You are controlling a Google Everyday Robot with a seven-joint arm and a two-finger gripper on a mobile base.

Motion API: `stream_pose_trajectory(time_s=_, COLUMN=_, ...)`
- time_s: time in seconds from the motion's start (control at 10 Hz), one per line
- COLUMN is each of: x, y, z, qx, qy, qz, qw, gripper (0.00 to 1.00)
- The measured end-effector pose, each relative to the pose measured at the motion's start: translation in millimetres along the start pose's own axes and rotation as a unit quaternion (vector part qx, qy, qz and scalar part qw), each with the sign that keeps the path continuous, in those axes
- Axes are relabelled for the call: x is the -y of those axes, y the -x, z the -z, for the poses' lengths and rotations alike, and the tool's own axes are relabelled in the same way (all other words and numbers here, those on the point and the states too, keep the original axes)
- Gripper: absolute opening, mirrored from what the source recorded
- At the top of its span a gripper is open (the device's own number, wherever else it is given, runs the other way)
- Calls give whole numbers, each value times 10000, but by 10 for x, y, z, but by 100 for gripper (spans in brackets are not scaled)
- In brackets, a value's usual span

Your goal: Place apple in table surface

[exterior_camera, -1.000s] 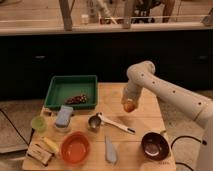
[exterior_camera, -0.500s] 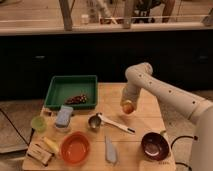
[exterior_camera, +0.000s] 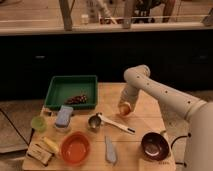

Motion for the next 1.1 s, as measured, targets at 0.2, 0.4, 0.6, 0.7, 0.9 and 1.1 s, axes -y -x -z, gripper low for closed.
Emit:
stream_pose_trajectory(time_s=0.2, x=2, y=-6, z=-11, qx=27, qy=7, qz=14, qw=10000, gripper=80)
stream_pose_trajectory(time_s=0.4, x=-20, y=-17, z=-4, qx=41, qy=9, qz=11, qw=10000, gripper=80)
stream_pose_trajectory(time_s=0.6, x=-30, y=-31, z=14, qx=41, qy=10, qz=13, qw=10000, gripper=80)
stream_pose_trajectory(time_s=0.7, x=-36, y=-38, z=30, qx=36, qy=5, qz=10, qw=10000, gripper=80)
stream_pose_trajectory(time_s=0.9, x=-50, y=-52, z=52, qx=20, qy=0, qz=4, qw=10000, gripper=80)
stream_pose_trajectory(time_s=1.1, x=-63, y=-64, z=81, qx=-3, qy=-5, qz=4, qw=10000, gripper=80)
